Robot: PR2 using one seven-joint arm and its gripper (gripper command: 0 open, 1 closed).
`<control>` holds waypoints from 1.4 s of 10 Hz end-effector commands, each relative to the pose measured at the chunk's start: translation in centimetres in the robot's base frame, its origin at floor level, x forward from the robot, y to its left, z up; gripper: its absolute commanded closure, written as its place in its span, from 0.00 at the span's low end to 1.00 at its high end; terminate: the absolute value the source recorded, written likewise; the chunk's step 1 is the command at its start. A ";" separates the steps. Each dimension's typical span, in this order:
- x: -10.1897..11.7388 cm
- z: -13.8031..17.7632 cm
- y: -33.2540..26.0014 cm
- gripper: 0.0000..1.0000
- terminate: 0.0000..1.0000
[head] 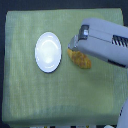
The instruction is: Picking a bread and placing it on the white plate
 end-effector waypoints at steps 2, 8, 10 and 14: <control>0.0 -4.4 0.8 0.00 0.00; 0.2 -7.3 -1.7 0.00 0.00; 0.7 -7.7 -1.4 0.00 0.00; 0.3 -8.0 -1.6 0.00 0.00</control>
